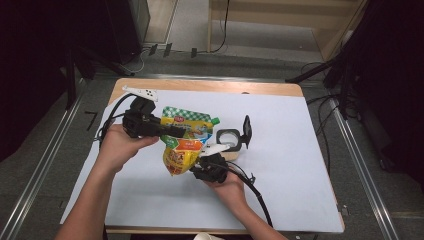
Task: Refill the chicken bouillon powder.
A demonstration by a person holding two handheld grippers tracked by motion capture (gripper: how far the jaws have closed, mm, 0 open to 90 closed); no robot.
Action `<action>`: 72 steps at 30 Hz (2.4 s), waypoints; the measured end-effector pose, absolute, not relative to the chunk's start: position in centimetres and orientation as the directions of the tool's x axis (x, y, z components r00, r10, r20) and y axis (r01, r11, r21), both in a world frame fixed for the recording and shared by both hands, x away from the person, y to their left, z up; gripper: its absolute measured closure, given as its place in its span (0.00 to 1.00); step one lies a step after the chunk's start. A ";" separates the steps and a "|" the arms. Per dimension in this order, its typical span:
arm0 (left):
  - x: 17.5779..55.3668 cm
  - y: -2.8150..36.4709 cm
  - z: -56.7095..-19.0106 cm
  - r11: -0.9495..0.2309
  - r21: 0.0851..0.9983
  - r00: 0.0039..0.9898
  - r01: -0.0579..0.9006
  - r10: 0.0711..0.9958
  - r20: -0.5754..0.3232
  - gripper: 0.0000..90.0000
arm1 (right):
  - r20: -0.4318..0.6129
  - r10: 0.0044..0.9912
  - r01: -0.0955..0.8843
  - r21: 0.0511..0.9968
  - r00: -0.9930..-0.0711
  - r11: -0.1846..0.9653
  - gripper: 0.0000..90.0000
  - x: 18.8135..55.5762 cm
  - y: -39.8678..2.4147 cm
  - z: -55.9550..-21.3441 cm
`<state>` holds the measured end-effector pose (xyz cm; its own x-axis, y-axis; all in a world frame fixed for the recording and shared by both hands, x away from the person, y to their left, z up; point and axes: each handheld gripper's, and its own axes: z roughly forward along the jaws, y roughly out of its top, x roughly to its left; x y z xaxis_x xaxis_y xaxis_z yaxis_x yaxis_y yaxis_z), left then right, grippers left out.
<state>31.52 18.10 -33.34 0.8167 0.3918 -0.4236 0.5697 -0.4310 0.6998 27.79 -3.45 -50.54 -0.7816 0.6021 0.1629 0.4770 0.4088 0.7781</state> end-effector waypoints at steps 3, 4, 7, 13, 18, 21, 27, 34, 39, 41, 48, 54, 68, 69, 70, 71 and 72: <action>31.7 17.8 -33.6 -0.439 0.690 0.814 0.576 0.385 -0.435 1.00 | 0.166 0.614 0.474 0.794 -0.772 0.382 0.77 27.6 -3.8 -50.7; 31.7 17.8 -33.7 -0.438 0.686 0.811 0.581 0.386 -0.440 1.00 | 0.165 0.616 0.473 0.796 -0.770 0.377 0.77 27.6 -3.9 -50.7; 32.0 17.7 -34.0 -0.423 0.682 0.801 0.596 0.377 -0.466 1.00 | 0.180 0.619 0.480 0.799 -0.764 0.361 0.78 27.6 -4.1 -50.7; 32.4 17.8 -34.3 -0.406 0.675 0.785 0.616 0.387 -0.484 1.00 | 0.191 0.618 0.485 0.800 -0.763 0.352 0.78 27.6 -4.3 -50.6; 32.6 17.7 -34.4 -0.390 0.673 0.772 0.629 0.418 -0.479 1.00 | 0.185 0.615 0.477 0.806 -0.766 0.352 0.78 27.4 -4.6 -50.3; 32.6 17.5 -34.5 -0.391 0.666 0.762 0.635 0.455 -0.460 1.00 | 0.151 0.613 0.450 0.814 -0.776 0.369 0.78 27.2 -4.6 -50.3; 32.6 16.5 -34.9 -0.414 0.656 0.760 0.631 0.502 -0.413 1.00 | 0.041 0.586 0.370 0.810 -0.809 0.455 0.76 26.0 -3.4 -50.2; 32.5 15.9 -35.3 -0.426 0.658 0.765 0.620 0.512 -0.389 0.95 | 0.063 0.558 0.365 0.816 -0.828 0.449 0.77 25.6 -3.3 -49.6; 32.4 15.3 -35.6 -0.433 0.655 0.766 0.620 0.516 -0.384 0.91 | 0.092 0.542 0.374 0.817 -0.835 0.438 0.77 25.3 -3.3 -49.1; 32.4 15.0 -35.9 -0.436 0.652 0.765 0.620 0.520 -0.380 0.89 | 0.089 0.536 0.369 0.818 -0.840 0.442 0.77 25.2 -3.2 -49.0; 32.4 14.1 -36.5 -0.439 0.651 0.761 0.620 0.539 -0.362 0.86 | 0.098 0.515 0.366 0.814 -0.852 0.450 0.76 24.8 -2.8 -48.7; 32.4 13.4 -37.0 -0.449 0.640 0.758 0.624 0.547 -0.355 0.85 | 0.097 0.493 0.353 0.816 -0.864 0.458 0.73 24.3 -2.5 -48.3; 32.8 11.9 -37.5 -0.458 0.608 0.742 0.649 0.560 -0.370 0.82 | 0.042 0.483 0.306 0.821 -0.874 0.482 0.64 23.3 -2.1 -47.4; 32.8 11.8 -37.5 -0.456 0.608 0.740 0.650 0.561 -0.370 0.81 | 0.039 0.485 0.304 0.822 -0.874 0.482 0.64 23.4 -2.1 -47.4; 32.9 11.7 -37.5 -0.456 0.609 0.741 0.649 0.561 -0.369 0.81 | 0.043 0.489 0.308 0.823 -0.871 0.478 0.64 23.4 -2.1 -47.3; 32.9 11.6 -37.5 -0.454 0.610 0.739 0.650 0.564 -0.369 0.80 | 0.049 0.490 0.314 0.821 -0.870 0.476 0.64 23.3 -2.1 -47.3; 32.9 11.6 -37.6 -0.456 0.610 0.741 0.648 0.562 -0.367 0.80 | 0.058 0.490 0.321 0.821 -0.870 0.472 0.65 23.4 -2.2 -47.3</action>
<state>32.92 11.60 -37.55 0.7410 0.5621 -0.3674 0.6482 -0.4557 0.6101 23.35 -2.17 -47.28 -0.8696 0.4903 0.0581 0.3212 0.4725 0.8207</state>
